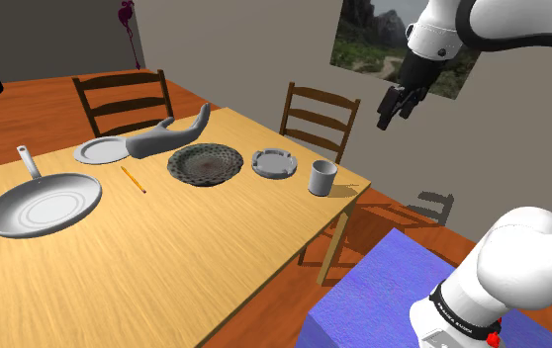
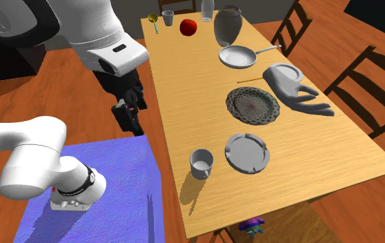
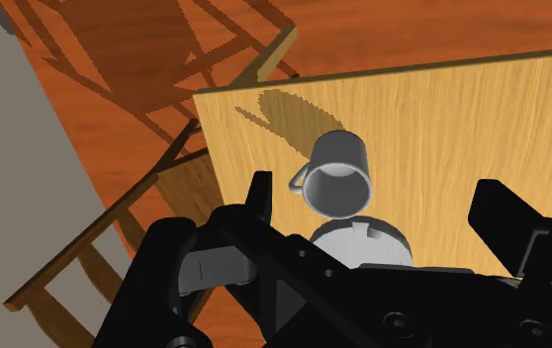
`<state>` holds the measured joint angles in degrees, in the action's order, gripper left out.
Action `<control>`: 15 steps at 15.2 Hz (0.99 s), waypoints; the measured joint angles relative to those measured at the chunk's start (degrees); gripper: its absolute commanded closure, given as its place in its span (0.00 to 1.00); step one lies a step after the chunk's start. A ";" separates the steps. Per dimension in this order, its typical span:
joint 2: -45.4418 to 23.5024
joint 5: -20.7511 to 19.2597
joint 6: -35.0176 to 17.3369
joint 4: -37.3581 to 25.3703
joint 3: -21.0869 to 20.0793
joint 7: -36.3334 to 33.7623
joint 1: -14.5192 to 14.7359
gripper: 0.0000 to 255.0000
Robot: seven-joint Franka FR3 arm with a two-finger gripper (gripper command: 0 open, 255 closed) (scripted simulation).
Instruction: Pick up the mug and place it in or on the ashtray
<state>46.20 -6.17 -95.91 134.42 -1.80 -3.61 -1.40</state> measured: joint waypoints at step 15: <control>-21.35 0.79 -21.63 4.14 1.31 1.12 1.02 0.00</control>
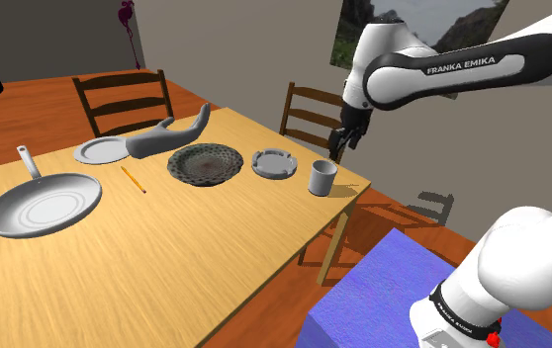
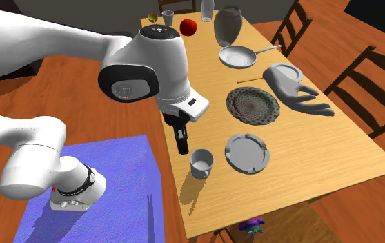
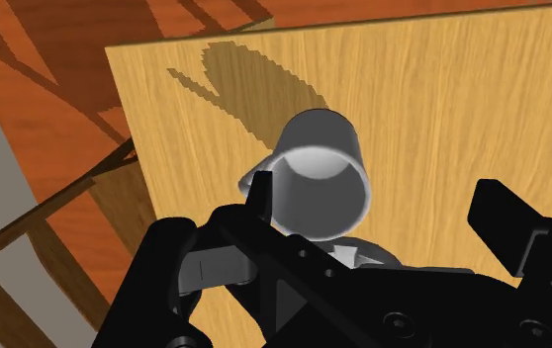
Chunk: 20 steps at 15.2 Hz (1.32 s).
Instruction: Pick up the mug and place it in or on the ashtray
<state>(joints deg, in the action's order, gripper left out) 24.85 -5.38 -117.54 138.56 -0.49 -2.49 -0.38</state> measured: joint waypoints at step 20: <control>-20.51 0.44 -17.09 -1.06 0.22 0.68 0.49 0.00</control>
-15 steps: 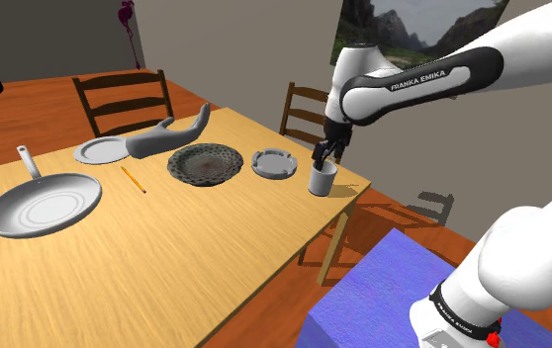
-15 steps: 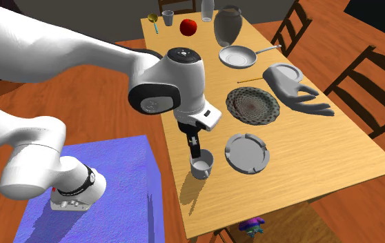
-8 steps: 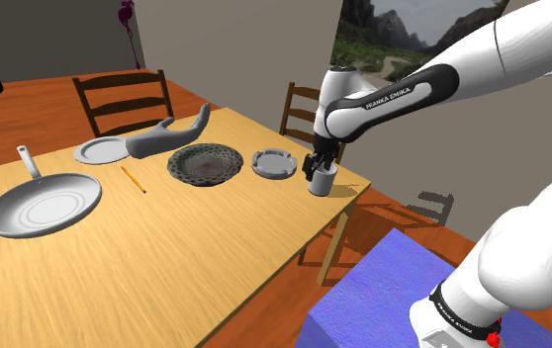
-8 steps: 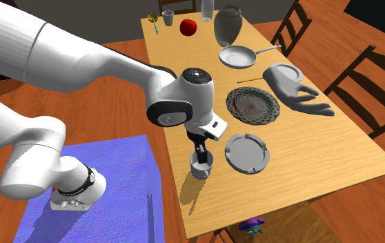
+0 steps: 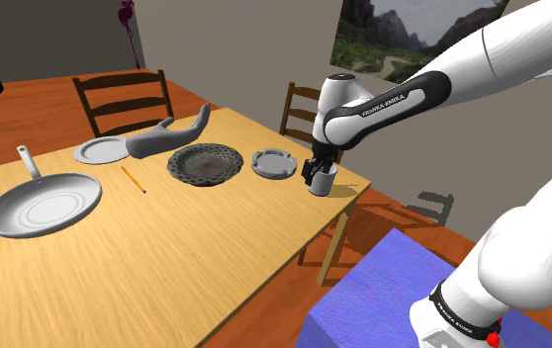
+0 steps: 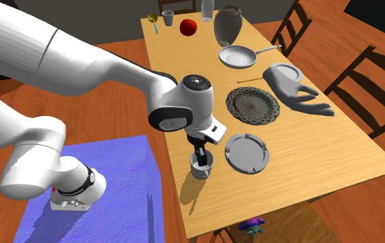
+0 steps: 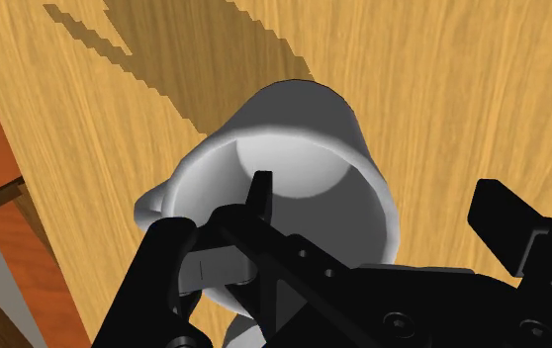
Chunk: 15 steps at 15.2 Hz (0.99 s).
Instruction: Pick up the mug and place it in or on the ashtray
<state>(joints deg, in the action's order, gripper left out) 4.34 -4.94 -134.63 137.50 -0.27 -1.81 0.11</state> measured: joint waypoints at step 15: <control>0.65 0.09 0.97 -0.31 -0.06 0.00 0.06 1.00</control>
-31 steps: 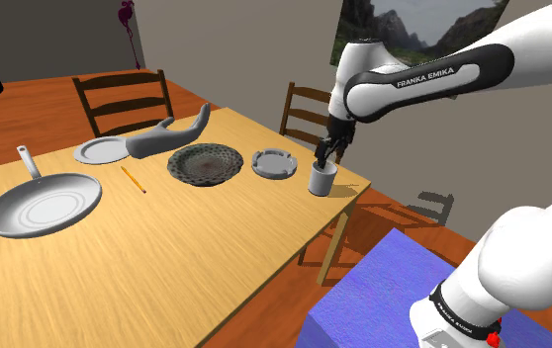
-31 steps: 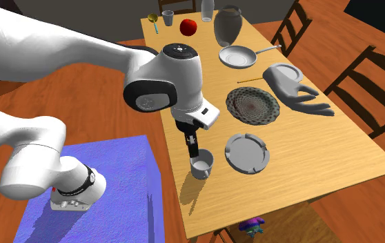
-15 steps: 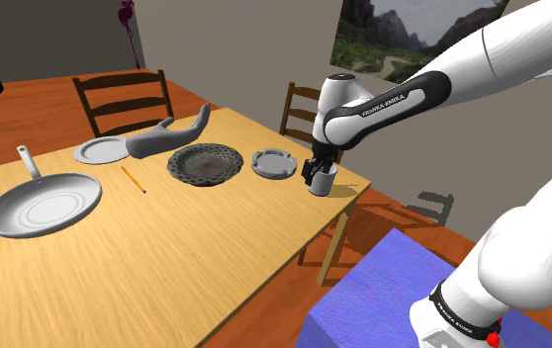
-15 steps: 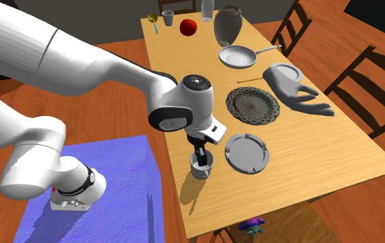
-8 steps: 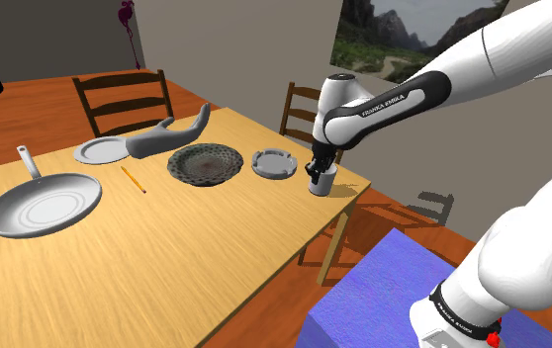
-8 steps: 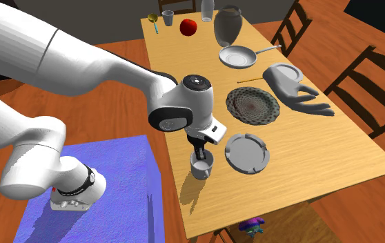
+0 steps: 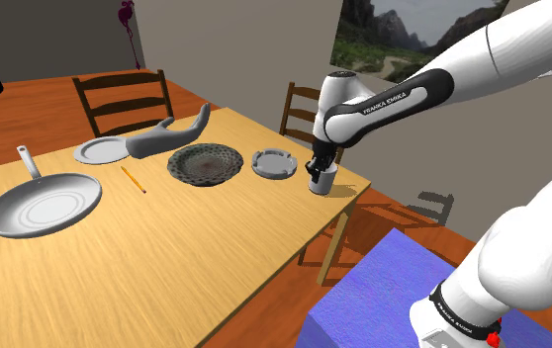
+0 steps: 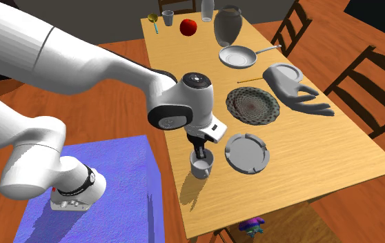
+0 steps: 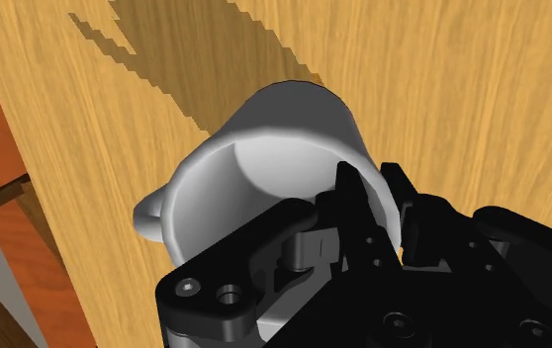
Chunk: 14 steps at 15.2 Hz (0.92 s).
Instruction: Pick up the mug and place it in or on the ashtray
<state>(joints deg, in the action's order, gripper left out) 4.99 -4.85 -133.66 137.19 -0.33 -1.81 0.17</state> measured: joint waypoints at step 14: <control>5.54 0.71 10.96 -5.47 -0.01 0.97 0.13 1.00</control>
<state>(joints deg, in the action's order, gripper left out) 10.53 -4.14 -122.69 131.72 -0.34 -0.83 0.30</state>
